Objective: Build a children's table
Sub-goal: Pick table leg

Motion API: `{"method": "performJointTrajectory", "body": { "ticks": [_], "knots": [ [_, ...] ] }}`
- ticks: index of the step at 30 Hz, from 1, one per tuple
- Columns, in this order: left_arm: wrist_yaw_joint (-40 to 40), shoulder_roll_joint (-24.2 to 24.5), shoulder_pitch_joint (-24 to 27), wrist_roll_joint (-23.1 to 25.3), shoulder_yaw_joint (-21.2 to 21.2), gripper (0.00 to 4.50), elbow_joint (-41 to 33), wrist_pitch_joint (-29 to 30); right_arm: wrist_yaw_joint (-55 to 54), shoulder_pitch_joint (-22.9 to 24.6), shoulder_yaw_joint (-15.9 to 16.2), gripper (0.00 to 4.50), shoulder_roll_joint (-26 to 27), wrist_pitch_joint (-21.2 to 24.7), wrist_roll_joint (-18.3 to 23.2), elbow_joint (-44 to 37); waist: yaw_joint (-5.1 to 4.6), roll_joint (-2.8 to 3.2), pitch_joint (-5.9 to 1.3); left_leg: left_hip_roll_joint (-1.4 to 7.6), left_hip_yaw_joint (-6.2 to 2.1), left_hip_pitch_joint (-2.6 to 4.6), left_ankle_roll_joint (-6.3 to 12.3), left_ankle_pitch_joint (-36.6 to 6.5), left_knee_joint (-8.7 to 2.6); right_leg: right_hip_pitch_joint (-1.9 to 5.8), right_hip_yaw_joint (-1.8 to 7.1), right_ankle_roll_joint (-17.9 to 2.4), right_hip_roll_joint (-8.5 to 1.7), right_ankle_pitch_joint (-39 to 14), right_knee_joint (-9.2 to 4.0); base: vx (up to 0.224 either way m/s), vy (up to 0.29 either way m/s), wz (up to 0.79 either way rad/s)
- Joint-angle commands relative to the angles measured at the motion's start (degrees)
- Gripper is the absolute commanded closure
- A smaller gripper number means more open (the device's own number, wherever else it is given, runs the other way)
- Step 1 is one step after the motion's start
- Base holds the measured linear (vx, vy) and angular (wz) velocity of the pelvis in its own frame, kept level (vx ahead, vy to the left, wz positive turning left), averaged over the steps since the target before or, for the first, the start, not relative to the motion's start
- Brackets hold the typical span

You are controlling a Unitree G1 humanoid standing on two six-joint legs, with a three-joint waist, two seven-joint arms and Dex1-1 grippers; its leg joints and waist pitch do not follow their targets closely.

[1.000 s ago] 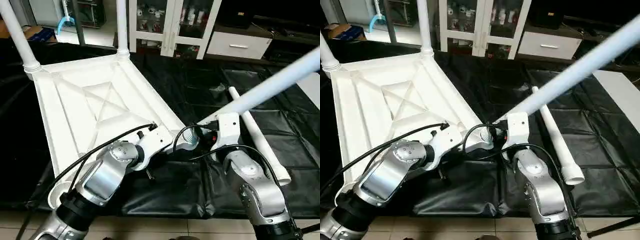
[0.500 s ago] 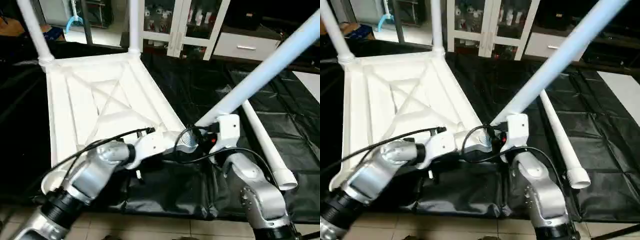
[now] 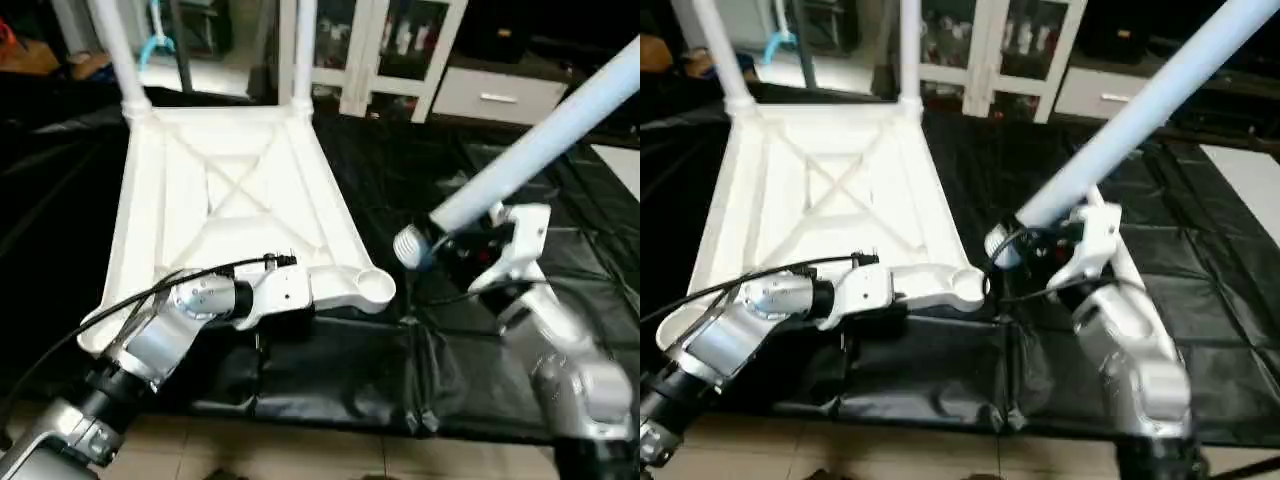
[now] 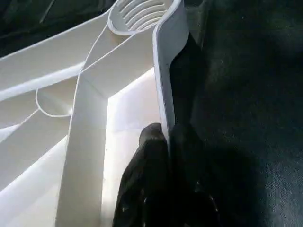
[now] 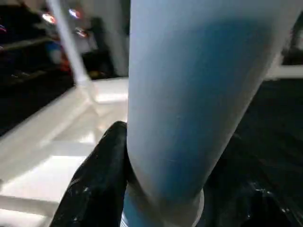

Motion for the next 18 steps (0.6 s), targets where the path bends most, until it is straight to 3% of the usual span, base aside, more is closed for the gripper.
{"method": "performJointTrajectory", "body": {
  "ticks": [1, 2, 3, 6, 7, 11, 15, 17, 18],
  "knots": [
    [0.6, -1.6, -2.4, -3.6, 3.8, 4.50, 0.1, -4.7, 1.5, -1.5, -2.4, 2.55, -1.0, 0.7, 1.8, 0.7, -0.03, 0.32, -3.84, 2.70, -0.39, 1.73, 0.10, -12.2, -4.08, 1.90, 2.34, -10.8, -3.12, -9.9, -4.07, 0.000, 0.000, 0.00],
    [-1.1, -1.9, -2.6, -6.0, 5.6, 4.02, 0.0, -4.3, 2.2, -2.4, -2.7, 2.56, -1.6, 1.2, 1.9, 0.9, 0.00, 0.33, -3.88, 2.64, -0.36, 1.64, -0.08, -12.0, -4.08, 1.94, 2.29, -10.8, -3.07, -10.3, -4.02, 0.000, 0.000, 0.00],
    [-2.3, -1.8, -2.7, -7.4, 6.5, 3.89, -0.4, -3.7, 2.7, -2.9, -2.6, 2.56, -2.1, 1.5, 1.8, 1.0, -0.10, -0.05, -3.89, 2.54, -0.35, 1.50, 0.01, -11.6, -4.05, 2.04, 2.24, -10.9, -3.08, -10.5, -4.00, 0.000, 0.000, 0.00],
    [-6.7, -1.4, -2.8, -13.2, 9.8, 3.81, -2.4, -0.1, 4.0, -4.7, -1.0, 2.56, -5.1, 2.9, -0.4, 1.7, 0.30, 0.50, -3.89, 2.67, -0.15, 1.74, -0.22, -10.9, -3.88, 1.74, 2.16, -12.2, -3.11, -9.8, -3.85, 0.000, 0.000, 0.00],
    [-8.0, -1.2, -3.0, -15.7, 11.4, 3.64, -3.6, 1.8, 4.1, -5.5, -0.4, 2.56, -6.2, 3.4, -1.5, 2.3, 0.09, 0.35, -3.87, 2.57, -0.23, 1.41, -0.69, -11.2, -3.99, 2.01, 1.98, -12.5, -2.94, -9.8, -3.53, 0.000, 0.000, 0.00],
    [-10.7, -0.4, -5.3, -24.0, 17.2, 3.33, -4.7, 9.2, 4.8, -7.7, 2.8, 2.57, -10.3, 5.4, -5.5, 3.3, 0.05, 0.25, -3.75, 2.41, 0.16, 1.59, -1.27, -11.5, -3.72, 1.90, 2.10, -11.9, -2.76, -11.2, -3.57, 0.000, 0.000, 0.00],
    [-2.7, -5.1, -12.6, -30.7, 25.6, 2.97, -2.6, 13.9, 6.7, -9.5, 7.2, 2.57, -13.8, 10.2, -7.8, 1.5, 0.41, 0.27, -4.02, 2.50, 0.43, 1.89, -0.94, -10.2, -3.36, 2.02, 2.11, -12.6, -2.74, -8.7, -3.50, 0.000, 0.000, 0.00],
    [-0.6, -7.0, -13.9, -33.4, 26.8, 2.86, -3.6, 16.0, 7.6, -9.9, 9.0, 2.57, -15.1, 12.9, -7.7, 0.5, 0.64, 0.09, -3.95, 2.67, 0.41, 1.65, -0.38, -9.5, -3.33, 2.31, 2.11, -13.1, -2.83, -7.4, -3.40, 0.000, 0.000, 0.00],
    [1.3, -9.2, -14.8, -36.8, 27.3, 2.72, -6.2, 20.1, 8.3, -10.3, 11.2, 2.57, -16.4, 16.2, -7.7, -0.7, 0.68, 0.09, -3.99, 2.70, 0.42, 1.66, -0.50, -9.1, -3.32, 2.43, 2.11, -13.2, -2.81, -6.8, -3.09, 0.000, 0.000, 0.00]
  ]
}}
